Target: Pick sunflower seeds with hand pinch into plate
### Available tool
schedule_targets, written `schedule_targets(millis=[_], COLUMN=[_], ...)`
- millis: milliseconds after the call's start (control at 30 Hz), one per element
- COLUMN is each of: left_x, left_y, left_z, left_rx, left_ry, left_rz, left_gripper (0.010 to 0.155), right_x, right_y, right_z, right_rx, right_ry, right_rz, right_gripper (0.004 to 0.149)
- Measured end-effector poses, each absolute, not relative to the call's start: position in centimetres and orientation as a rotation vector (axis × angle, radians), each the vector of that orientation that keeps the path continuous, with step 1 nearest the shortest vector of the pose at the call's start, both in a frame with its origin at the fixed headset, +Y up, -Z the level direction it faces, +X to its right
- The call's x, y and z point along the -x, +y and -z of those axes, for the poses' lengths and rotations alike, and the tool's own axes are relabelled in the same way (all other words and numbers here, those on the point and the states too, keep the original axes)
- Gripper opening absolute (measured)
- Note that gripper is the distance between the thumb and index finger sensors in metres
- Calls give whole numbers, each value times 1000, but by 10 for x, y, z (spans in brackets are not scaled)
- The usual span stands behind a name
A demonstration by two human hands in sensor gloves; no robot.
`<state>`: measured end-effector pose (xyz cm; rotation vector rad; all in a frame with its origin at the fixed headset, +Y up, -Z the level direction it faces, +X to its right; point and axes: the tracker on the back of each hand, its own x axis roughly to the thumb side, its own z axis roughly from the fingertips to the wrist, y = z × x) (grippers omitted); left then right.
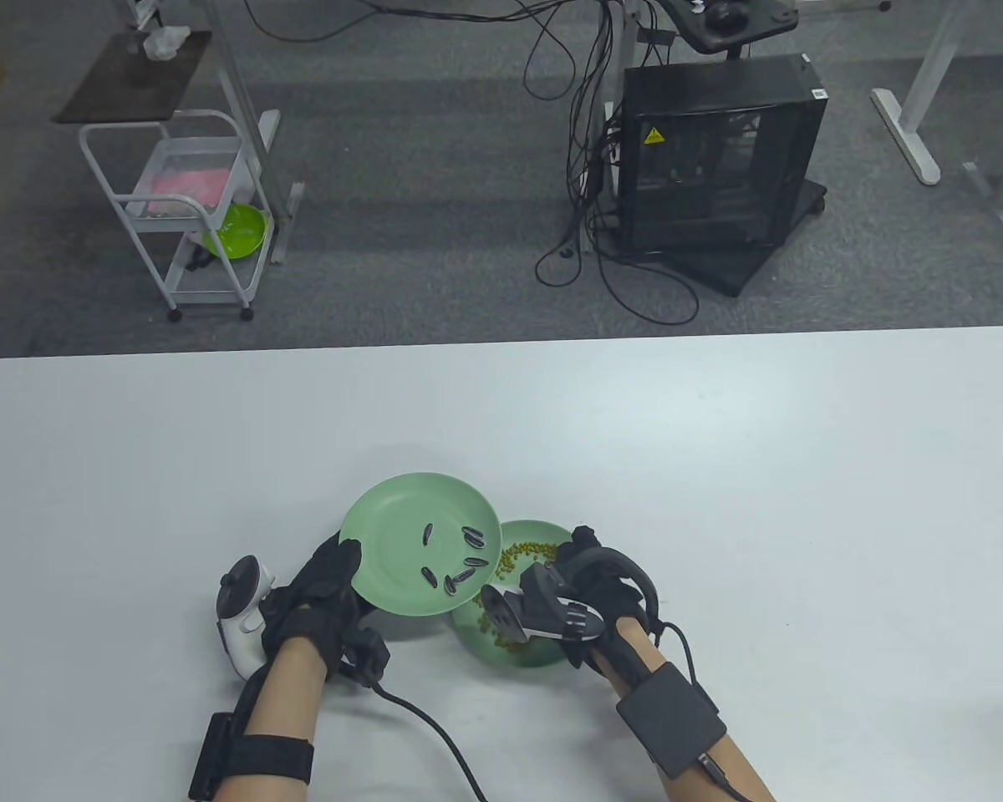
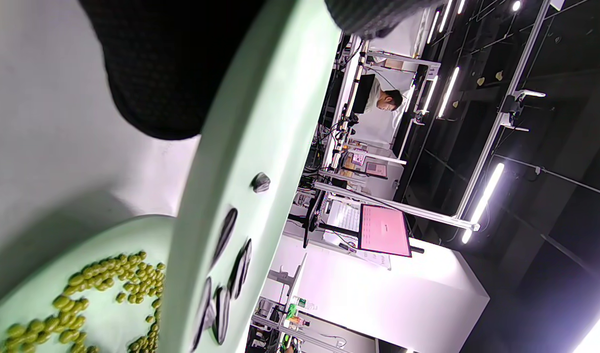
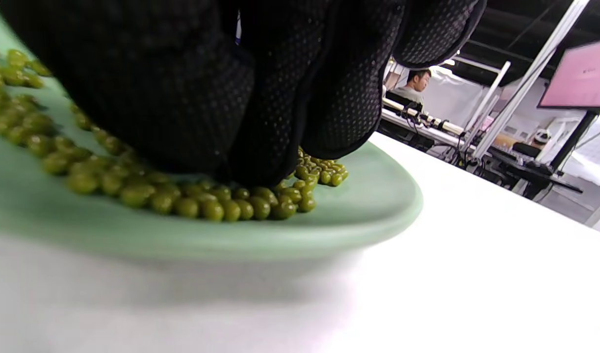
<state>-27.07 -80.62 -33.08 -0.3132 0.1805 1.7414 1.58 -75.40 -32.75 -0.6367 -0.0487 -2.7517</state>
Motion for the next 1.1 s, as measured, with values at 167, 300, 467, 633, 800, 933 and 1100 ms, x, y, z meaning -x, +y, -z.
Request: schedule_targets(millis=[167,300,467,633,800,933,1100], left_x=[271,271,271,270,270,269,265], left_y=[-806,-806,-806,-806,-807,-807,-808], left_z=[331,331,331,331,331,331,331], left_rx=[314,314,314,316,323,329,343], left_ry=[179,179,180,185,188,188,184], left_rz=[-1742,-1742,-1742,-1739,-1737,-1730,-1722], left_gripper=[67,67,67,66,66,66,66], right_x=[-21,-24,-27,-34,-38,-39,-38], right_y=[-749,-743,-731,-717,-707,-699,-693], right_z=[330,331,323,325,324,321,317], right_rx=[636,647,673,682,704,712,708], right_ry=[-59,-42,18,81,140,222,331], right_rz=[2829,2896,3029,3143,3221,3250,3292], right_gripper=[40,39,38,38,38,38,39])
